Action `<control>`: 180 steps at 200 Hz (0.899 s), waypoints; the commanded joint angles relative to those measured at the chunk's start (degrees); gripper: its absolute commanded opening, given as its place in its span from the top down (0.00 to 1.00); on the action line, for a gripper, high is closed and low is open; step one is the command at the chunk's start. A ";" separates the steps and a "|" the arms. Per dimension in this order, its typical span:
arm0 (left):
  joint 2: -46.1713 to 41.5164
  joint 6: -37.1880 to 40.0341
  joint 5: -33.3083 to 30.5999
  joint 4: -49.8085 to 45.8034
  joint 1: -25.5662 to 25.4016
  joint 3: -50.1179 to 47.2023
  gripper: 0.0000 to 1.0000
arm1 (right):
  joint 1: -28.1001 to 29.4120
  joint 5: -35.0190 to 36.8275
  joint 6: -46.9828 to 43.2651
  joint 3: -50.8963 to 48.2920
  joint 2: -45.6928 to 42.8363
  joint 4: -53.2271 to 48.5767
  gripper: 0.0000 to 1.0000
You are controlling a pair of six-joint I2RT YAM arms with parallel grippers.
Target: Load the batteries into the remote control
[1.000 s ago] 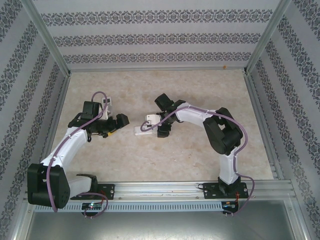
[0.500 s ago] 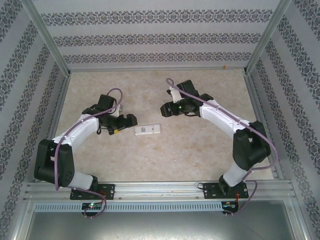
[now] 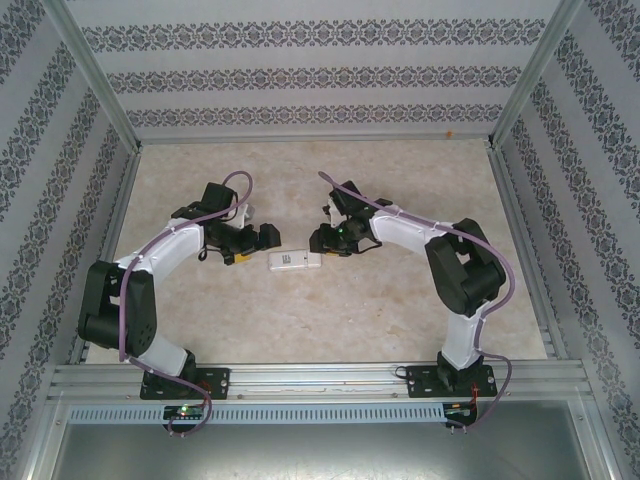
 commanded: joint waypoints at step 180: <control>-0.84 2.98 -0.76 -1.74 -0.35 -1.85 0.00 | 3.14 8.61 -1.86 9.13 11.83 -12.66 0.75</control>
